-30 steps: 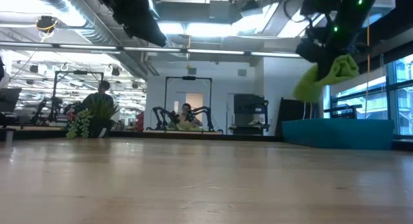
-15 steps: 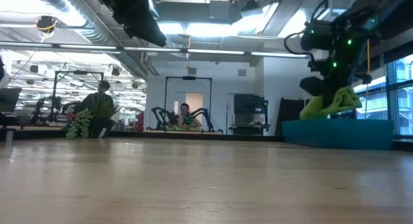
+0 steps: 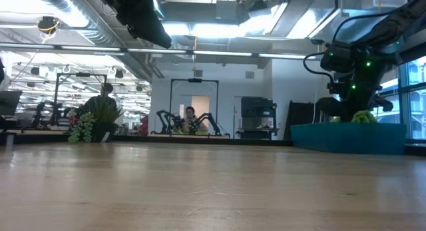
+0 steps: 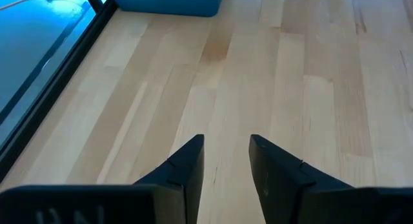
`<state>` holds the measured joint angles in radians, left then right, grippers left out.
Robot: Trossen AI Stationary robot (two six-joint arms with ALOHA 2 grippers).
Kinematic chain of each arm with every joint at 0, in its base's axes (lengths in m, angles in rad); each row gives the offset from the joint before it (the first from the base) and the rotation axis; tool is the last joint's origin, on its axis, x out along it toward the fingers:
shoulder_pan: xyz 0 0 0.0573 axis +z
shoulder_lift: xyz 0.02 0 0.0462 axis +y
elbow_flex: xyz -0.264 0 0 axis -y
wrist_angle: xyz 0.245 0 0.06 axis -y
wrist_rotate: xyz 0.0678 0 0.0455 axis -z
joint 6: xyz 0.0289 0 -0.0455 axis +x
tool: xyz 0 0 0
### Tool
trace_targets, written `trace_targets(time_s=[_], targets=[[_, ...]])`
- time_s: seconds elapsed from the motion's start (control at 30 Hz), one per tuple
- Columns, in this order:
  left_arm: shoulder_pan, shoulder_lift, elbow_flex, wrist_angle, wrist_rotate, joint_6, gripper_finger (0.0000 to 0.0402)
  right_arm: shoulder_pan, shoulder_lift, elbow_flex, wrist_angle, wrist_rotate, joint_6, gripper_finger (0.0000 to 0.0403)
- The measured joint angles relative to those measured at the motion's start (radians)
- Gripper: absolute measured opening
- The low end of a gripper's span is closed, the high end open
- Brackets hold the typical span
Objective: Roll microfiber towels into tight, uniform cylinder then place into a basket
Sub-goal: Put the green towel into the blue bin
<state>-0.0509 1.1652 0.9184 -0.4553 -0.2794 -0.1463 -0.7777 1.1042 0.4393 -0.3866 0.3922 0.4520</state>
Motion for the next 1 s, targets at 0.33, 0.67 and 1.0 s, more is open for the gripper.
trace_targets(time_s=[0.33, 0.67, 1.0], targets=[[0.0, 0.0, 0.0, 0.0, 0.0, 0.0, 0.0114, -0.007, 0.0, 0.0, 0.006, -0.029, 0.012, 0.0111], [0.0, 0.0, 0.0, 0.0, 0.0, 0.0, 0.0117, -0.008, 0.0, 0.0, 0.005, -0.08, 0.018, 0.022], [0.0, 0.0, 0.0, 0.0, 0.0, 0.0, 0.0117, -0.008, 0.0, 0.104, -0.11, -0.099, 0.047, 0.0268]])
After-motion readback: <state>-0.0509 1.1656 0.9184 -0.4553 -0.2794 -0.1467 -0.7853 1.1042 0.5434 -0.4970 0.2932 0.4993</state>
